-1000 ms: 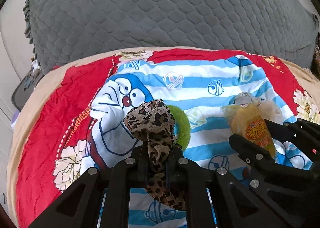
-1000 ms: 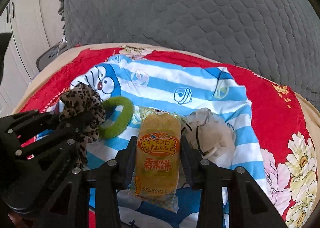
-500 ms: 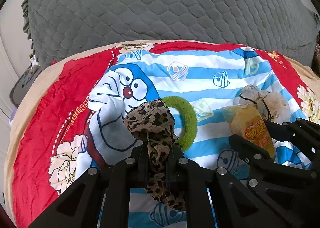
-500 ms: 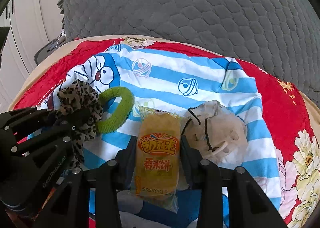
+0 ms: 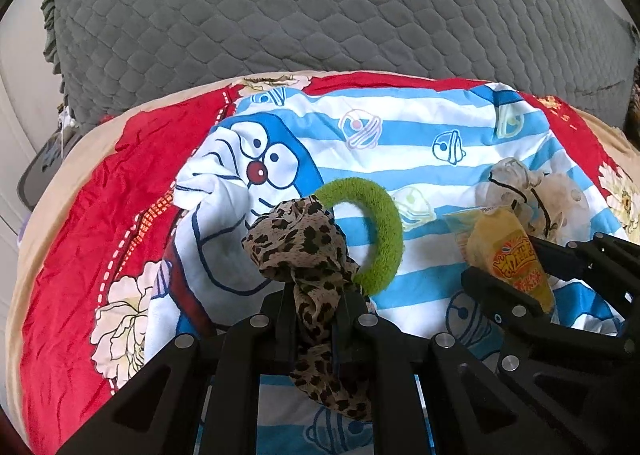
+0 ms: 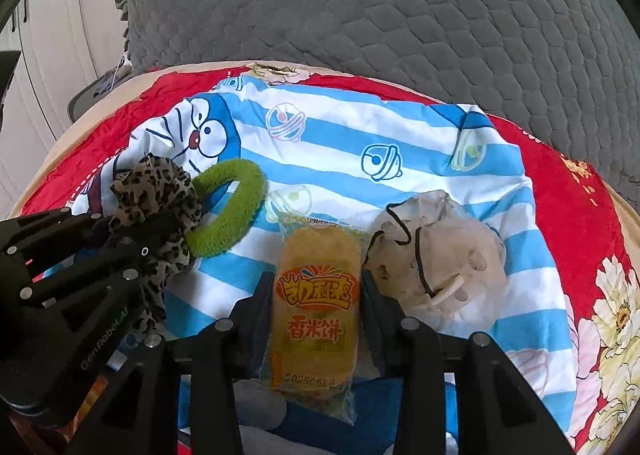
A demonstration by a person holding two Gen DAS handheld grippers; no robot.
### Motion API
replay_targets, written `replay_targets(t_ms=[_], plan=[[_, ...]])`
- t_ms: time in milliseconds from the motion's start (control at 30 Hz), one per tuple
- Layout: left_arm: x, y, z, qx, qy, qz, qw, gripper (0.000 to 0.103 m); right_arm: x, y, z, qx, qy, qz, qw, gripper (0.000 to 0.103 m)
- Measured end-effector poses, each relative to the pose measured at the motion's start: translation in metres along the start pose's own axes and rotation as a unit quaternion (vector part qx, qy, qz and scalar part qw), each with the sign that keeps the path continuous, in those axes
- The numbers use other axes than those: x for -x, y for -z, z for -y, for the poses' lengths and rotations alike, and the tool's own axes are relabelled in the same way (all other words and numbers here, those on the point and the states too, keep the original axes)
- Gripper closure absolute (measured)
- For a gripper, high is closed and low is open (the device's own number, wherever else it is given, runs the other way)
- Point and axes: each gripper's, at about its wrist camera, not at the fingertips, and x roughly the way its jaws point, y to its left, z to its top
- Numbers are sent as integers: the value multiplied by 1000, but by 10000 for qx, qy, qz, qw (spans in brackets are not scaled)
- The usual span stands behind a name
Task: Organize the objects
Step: 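Lower the scrunchie onto the shirt with the left tool while the right tool lowers the packet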
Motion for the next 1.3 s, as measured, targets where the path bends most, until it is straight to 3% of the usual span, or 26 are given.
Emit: replay_targets(t_ms=[733,900,1200,1300], plan=[[-1,12,-9,3,18,-12,10000,84,-6,8,0,19,27,23,10000,62],[-2,17,-10,11,26,-59,10000,78,-3,9,1,-19,21,59,10000,62],[1,22,-9,-20,28,-121,9999,50,3,12,5,-86,-20,89,9999,61],[2,23,-8,-56,18,-124,9999,47,5,14,5,-81,0,92,9999,60]])
